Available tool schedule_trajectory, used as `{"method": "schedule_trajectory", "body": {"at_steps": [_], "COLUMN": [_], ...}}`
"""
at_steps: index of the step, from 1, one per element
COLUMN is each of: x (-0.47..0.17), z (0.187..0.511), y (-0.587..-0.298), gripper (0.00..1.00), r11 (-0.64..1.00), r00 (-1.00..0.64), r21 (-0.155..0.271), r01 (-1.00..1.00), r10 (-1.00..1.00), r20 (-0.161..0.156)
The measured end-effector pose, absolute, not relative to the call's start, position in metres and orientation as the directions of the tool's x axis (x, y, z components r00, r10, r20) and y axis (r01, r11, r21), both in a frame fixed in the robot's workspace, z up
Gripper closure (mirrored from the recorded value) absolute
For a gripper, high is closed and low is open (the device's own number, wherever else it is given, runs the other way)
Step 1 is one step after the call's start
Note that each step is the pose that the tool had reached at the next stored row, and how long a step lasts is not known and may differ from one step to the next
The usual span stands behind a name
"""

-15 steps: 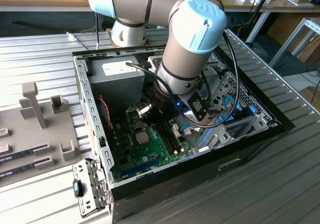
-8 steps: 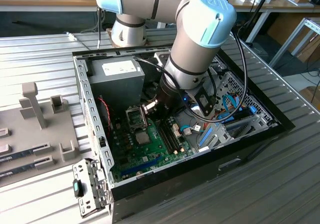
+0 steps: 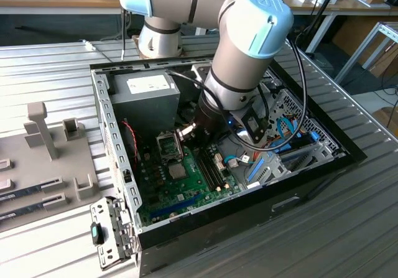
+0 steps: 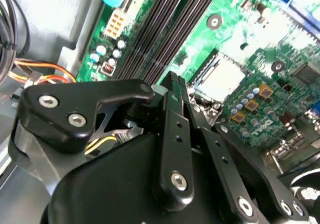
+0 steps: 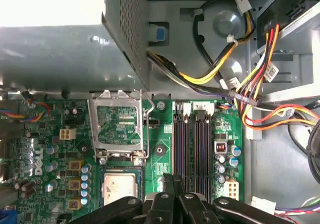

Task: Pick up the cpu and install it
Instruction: 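Close the cpu cover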

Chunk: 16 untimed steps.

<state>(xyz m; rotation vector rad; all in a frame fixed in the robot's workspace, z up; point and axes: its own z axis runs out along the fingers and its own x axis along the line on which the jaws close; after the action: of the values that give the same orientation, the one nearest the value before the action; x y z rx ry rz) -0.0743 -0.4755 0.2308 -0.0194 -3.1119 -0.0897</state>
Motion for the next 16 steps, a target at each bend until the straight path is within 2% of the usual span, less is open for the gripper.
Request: {"method": "schedule_trajectory", "body": {"at_steps": [6,8,9,14,16], "x": [-0.074,-0.074,-0.074,-0.074,-0.074], "z": [0.23,0.23,0.23,0.23,0.229], "y": [-0.456,-0.453,-0.451,-0.449,-0.449], "gripper": [0.89,0.89,0.89,0.89,0.89], "r11": [0.997,0.995,0.992,0.974,0.972], "r00": [-1.0,-1.0,-1.0,-1.0,-0.999], "r21": [0.073,0.097,0.128,0.226,0.235], "r01": [0.013,0.013,0.013,0.008,-0.015], "r10": [0.011,0.01,0.009,0.001,-0.023], "r20": [0.029,0.029,0.029,0.03,0.03]}}
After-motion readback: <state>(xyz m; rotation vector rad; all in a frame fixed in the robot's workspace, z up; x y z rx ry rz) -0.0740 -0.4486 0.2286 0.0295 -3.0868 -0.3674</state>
